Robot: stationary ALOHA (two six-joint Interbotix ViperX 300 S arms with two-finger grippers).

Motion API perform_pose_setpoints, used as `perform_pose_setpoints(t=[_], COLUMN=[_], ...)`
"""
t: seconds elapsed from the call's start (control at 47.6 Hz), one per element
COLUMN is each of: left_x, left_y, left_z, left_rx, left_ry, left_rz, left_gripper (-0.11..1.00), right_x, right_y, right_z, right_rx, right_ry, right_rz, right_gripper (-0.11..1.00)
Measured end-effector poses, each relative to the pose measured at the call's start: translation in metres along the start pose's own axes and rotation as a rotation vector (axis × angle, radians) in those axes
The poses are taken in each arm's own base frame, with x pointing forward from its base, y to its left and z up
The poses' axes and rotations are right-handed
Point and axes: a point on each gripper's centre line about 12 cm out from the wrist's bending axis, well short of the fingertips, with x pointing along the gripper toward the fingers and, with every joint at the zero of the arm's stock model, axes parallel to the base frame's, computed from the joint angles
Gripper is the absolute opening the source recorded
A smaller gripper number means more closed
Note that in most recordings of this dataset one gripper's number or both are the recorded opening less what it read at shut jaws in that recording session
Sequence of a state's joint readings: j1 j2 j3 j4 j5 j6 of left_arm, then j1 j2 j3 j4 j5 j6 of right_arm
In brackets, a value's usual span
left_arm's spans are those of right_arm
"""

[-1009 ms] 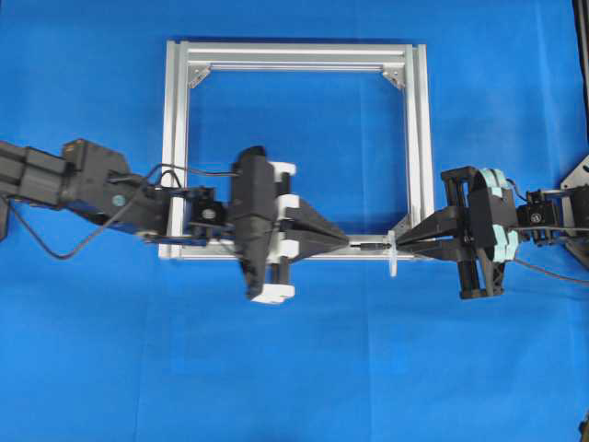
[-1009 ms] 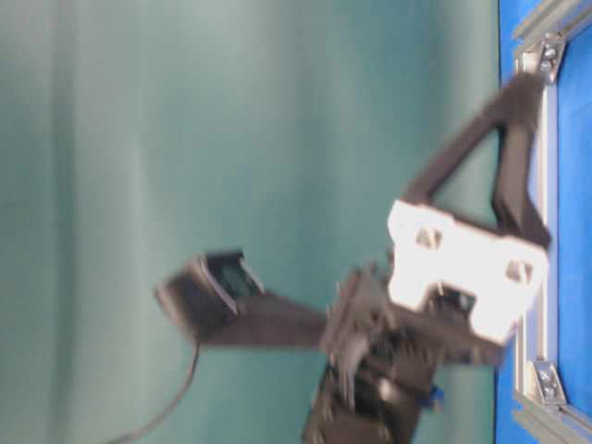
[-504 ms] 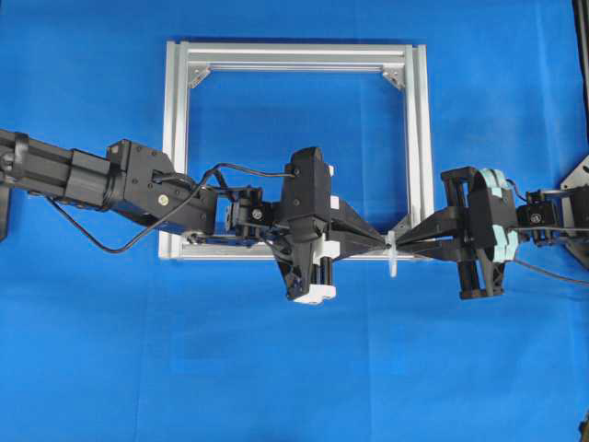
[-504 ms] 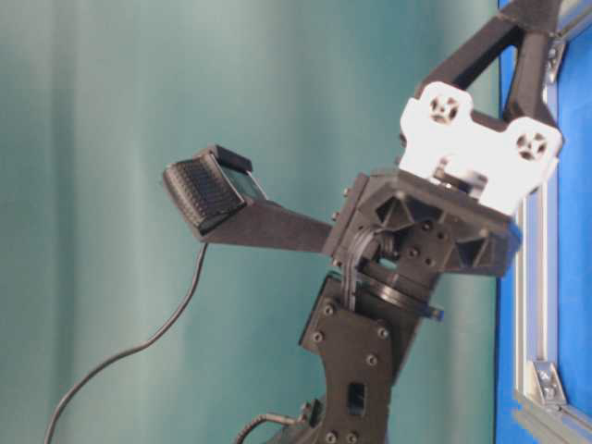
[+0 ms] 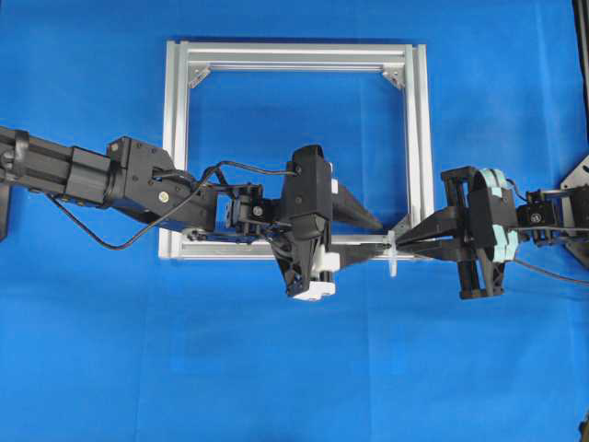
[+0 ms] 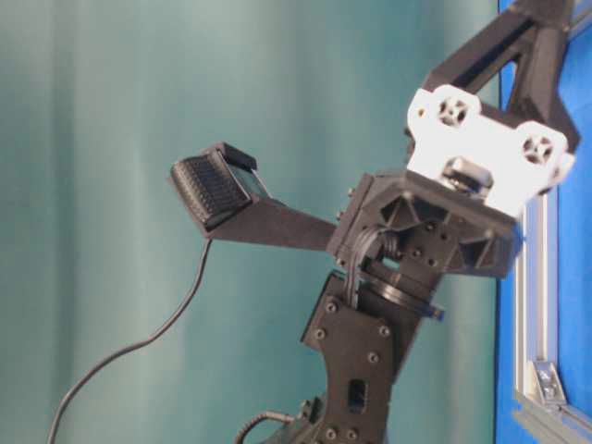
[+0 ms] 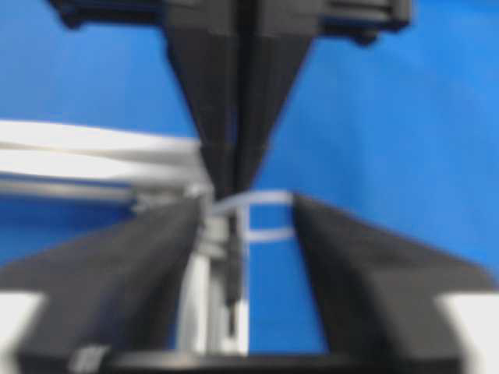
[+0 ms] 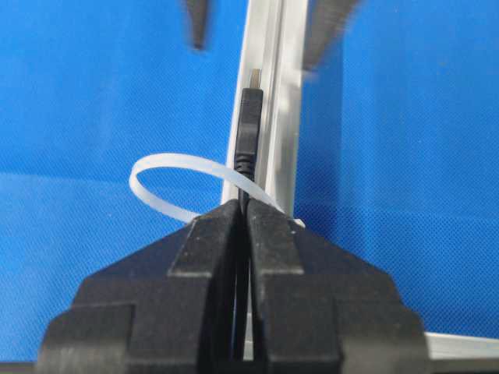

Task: Insert the wire through the string loop located on the right side.
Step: 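Close the left gripper on the USB plug beyond the loop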

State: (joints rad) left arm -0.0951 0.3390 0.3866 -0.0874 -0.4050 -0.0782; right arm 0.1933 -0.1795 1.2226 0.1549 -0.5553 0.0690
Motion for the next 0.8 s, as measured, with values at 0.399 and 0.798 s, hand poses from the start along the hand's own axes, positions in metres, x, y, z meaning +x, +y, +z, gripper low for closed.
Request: perform_pose_setpoints(t=[0.399,0.798], left_x=[0.002,0.021], left_y=[0.001,0.007], left_z=[-0.004,-0.046], left_rx=[0.003,0.008], left_ry=[0.011,0.095], left_rz=[0.001,0.014], left_gripper=[0.88,0.87], right_x=[0.0,0.0], right_y=[0.0,0.0], right_z=[0.0,0.0], right_rx=[-0.001,0.0], right_ry=[0.0,0.0], right_rz=[0.001,0.0], right_gripper=[-0.04,-0.04])
